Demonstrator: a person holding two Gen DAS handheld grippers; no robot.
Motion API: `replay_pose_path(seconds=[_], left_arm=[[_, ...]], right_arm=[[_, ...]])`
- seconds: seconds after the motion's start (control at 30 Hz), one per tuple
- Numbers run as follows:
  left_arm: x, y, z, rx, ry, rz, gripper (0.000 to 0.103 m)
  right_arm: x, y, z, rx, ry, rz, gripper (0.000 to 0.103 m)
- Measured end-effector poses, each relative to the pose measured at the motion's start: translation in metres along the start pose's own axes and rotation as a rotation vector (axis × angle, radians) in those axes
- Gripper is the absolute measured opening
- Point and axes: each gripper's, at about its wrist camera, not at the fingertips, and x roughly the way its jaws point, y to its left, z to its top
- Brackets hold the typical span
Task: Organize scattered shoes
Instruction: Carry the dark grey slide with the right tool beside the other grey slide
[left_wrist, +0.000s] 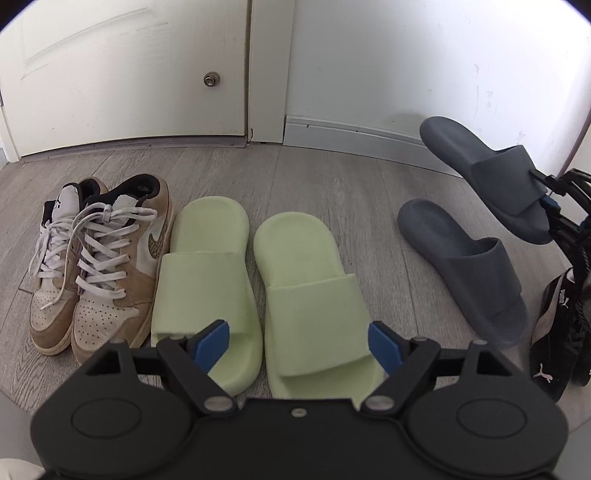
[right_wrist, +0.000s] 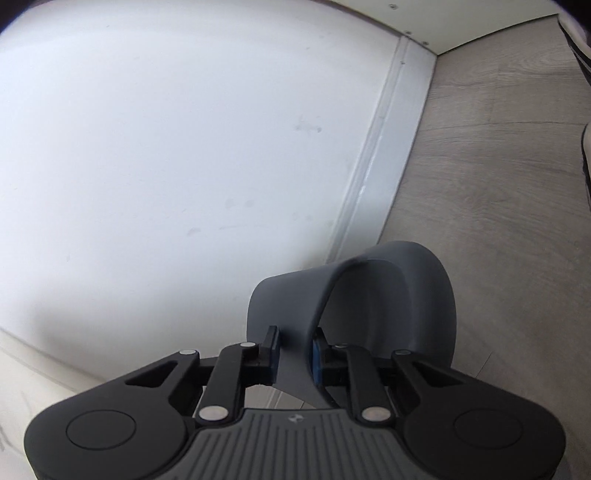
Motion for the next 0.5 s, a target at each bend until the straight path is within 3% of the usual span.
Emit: replay_pose_path(seconds=[0.07, 0.2, 0.37, 0.5], left_arm=[[-0.001, 0.004, 0.001, -0.02, -0.002, -0.009, 0.083], [-0.001, 0.006, 0.0, -0.019, -0.004, -0.006, 0.083], [-0.002, 0.01, -0.002, -0.018, -0.007, -0.002, 0.083], [-0.003, 0.012, -0.003, -0.018, -0.009, 0.002, 0.083]], right_arm=[[-0.016, 0.015, -0.025, -0.005, 0.062, -0.012, 0.02], [-0.037, 0.004, -0.078, 0.125, 0.152, -0.057, 0.02], [-0.063, 0.0, -0.128, 0.223, 0.161, -0.046, 0.02], [-0.074, 0.0, -0.15, 0.228, 0.162, -0.121, 0.02]])
